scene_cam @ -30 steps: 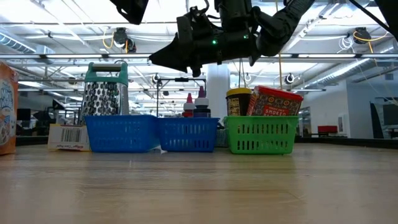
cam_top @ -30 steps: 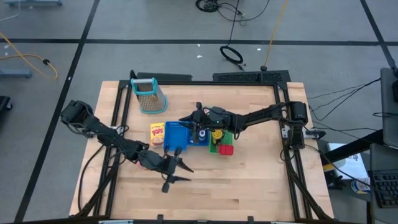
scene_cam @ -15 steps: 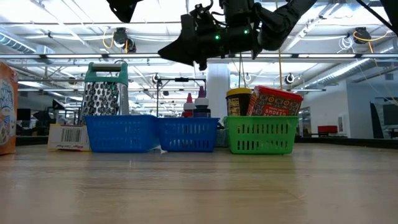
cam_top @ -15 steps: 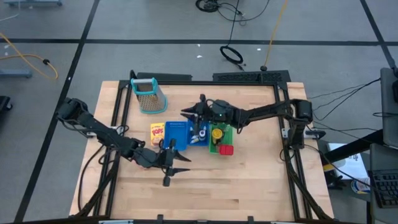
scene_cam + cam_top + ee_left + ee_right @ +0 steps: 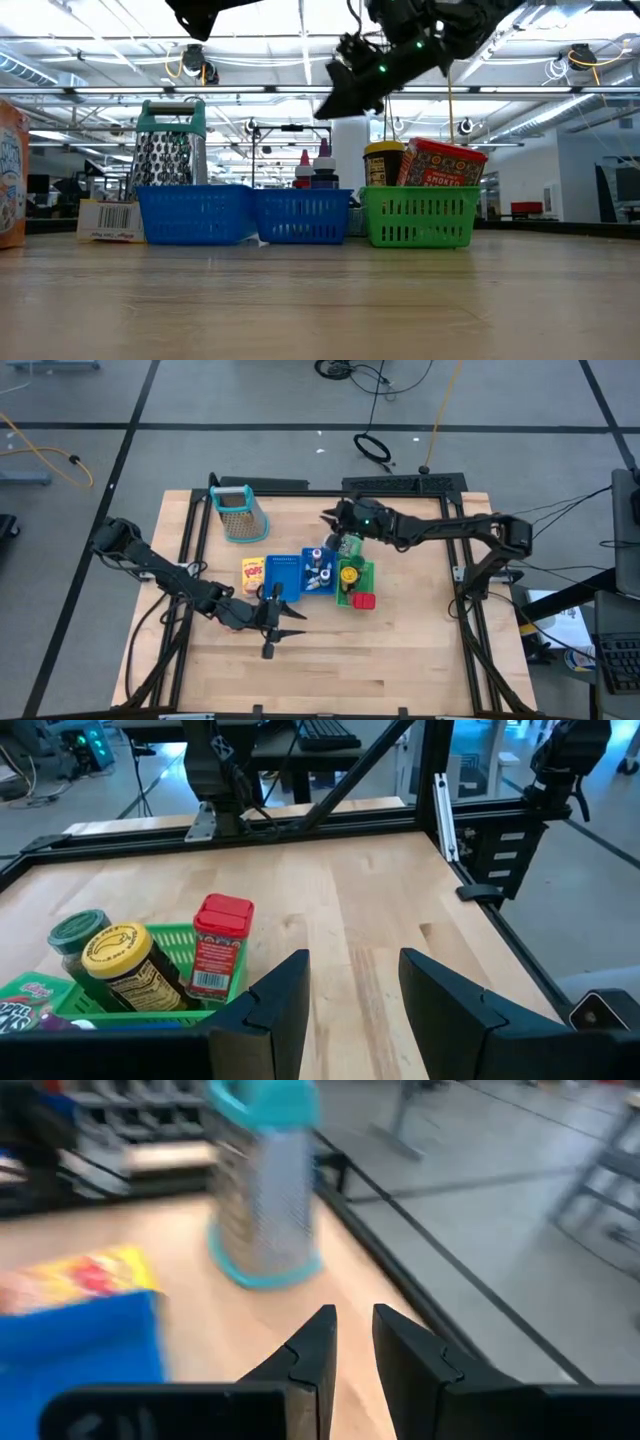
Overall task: Pick & Place Kitchen Items
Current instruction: Put the green cereal box into the left blue bin
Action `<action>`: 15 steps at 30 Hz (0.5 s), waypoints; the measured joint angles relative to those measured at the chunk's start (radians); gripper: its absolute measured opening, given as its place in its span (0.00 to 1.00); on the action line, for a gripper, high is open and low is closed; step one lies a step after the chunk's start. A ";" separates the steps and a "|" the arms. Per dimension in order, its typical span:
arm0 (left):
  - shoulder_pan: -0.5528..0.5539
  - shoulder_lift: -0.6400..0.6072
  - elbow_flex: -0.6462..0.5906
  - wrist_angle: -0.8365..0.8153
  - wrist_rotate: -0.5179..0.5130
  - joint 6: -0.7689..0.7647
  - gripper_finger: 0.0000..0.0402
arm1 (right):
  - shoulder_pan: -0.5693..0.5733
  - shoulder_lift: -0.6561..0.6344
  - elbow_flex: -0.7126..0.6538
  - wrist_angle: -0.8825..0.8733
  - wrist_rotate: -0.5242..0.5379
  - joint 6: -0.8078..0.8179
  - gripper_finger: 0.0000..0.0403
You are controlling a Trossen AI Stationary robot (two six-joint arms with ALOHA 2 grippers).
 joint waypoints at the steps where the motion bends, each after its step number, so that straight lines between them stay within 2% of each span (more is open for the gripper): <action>1: 0.000 0.000 0.000 0.000 0.000 0.002 0.40 | -0.011 -0.010 -0.013 -0.016 0.020 0.001 0.15; 4: 0.000 0.000 0.000 0.000 0.000 0.003 0.40 | -0.046 -0.042 -0.054 -0.060 0.047 0.025 0.15; 10: 0.000 0.000 0.000 0.002 0.000 0.005 0.40 | -0.098 -0.057 -0.146 -0.138 -0.011 0.091 0.15; 15: 0.003 0.000 0.000 -0.001 -0.001 0.004 0.40 | -0.121 -0.057 -0.212 -0.140 -0.008 0.113 0.15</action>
